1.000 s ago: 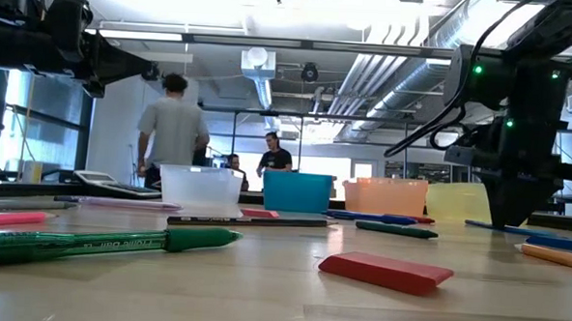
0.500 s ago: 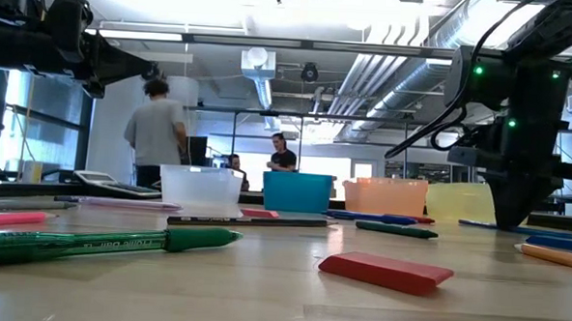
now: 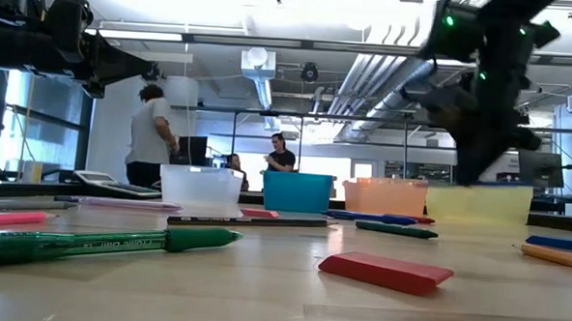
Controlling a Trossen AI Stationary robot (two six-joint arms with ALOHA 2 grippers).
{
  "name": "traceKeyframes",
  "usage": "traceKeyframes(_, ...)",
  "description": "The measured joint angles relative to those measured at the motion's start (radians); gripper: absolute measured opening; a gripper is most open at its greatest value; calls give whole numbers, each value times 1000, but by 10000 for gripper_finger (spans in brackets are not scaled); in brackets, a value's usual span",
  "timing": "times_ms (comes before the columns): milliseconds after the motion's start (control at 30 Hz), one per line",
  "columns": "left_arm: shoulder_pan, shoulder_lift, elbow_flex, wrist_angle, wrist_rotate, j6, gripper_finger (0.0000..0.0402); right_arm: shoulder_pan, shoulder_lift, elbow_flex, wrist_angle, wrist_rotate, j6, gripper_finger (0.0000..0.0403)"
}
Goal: Sort crayons/erasers/pens/pencils in bins
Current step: Put the blue pencil into the orange bin
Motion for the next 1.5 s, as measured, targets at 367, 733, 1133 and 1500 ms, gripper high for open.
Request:
traceKeyframes(367,0,0,0,2,0,-6,0,-168,0,165,194,195,-287,21)
traceKeyframes(733,0,0,0,-1,-25,-5,0,-503,266,413,236,139,-761,21)
traceKeyframes(1133,0,0,0,-2,-30,-4,0,-657,491,502,185,35,-878,21)
traceKeyframes(1500,0,0,0,-2,-32,3,0,-630,510,463,185,44,-742,21)
